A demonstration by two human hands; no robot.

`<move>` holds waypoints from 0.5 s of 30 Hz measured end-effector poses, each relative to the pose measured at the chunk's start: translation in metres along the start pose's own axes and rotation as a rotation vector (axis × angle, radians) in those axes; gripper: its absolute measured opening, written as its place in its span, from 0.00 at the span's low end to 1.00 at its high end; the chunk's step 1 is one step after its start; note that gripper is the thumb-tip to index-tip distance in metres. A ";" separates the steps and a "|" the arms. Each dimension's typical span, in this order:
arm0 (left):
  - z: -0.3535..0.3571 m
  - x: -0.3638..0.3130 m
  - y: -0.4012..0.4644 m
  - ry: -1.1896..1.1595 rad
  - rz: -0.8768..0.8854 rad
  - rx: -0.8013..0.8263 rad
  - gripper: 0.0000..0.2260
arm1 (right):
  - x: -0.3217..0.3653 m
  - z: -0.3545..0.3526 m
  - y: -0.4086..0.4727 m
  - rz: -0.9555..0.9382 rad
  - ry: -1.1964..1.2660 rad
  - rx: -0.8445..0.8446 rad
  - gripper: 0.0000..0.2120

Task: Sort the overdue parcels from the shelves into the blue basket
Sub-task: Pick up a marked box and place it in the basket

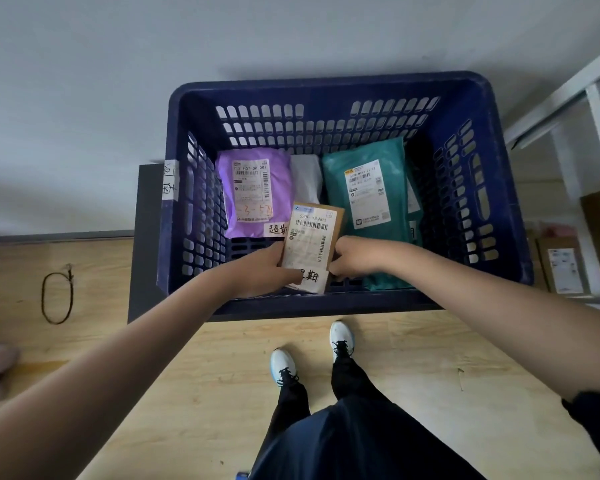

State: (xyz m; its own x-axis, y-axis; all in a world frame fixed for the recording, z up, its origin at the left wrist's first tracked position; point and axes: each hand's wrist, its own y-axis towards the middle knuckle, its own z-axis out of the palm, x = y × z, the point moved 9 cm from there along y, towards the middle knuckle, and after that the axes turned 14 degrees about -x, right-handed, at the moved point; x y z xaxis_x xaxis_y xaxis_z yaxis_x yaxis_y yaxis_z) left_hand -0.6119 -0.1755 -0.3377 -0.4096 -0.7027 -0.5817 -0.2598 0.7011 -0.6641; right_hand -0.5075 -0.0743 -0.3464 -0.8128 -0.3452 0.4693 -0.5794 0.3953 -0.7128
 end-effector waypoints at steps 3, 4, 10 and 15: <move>-0.001 0.005 -0.003 -0.021 -0.015 -0.002 0.21 | -0.006 0.008 0.002 0.093 0.120 0.054 0.18; -0.002 0.007 -0.002 -0.036 -0.019 -0.002 0.22 | -0.008 0.008 0.003 0.114 0.137 0.055 0.18; 0.000 0.000 -0.001 -0.111 -0.012 0.006 0.17 | -0.005 -0.007 0.002 0.074 0.108 -0.091 0.13; 0.007 -0.025 -0.006 -0.083 0.116 -0.016 0.26 | -0.009 -0.039 -0.009 0.057 0.100 -0.306 0.13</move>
State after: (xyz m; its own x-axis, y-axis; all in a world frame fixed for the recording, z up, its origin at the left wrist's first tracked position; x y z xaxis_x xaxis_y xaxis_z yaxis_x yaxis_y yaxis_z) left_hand -0.5939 -0.1630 -0.3223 -0.3644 -0.6241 -0.6912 -0.2295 0.7795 -0.5829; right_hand -0.4971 -0.0416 -0.3237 -0.8373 -0.2358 0.4933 -0.5120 0.6545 -0.5562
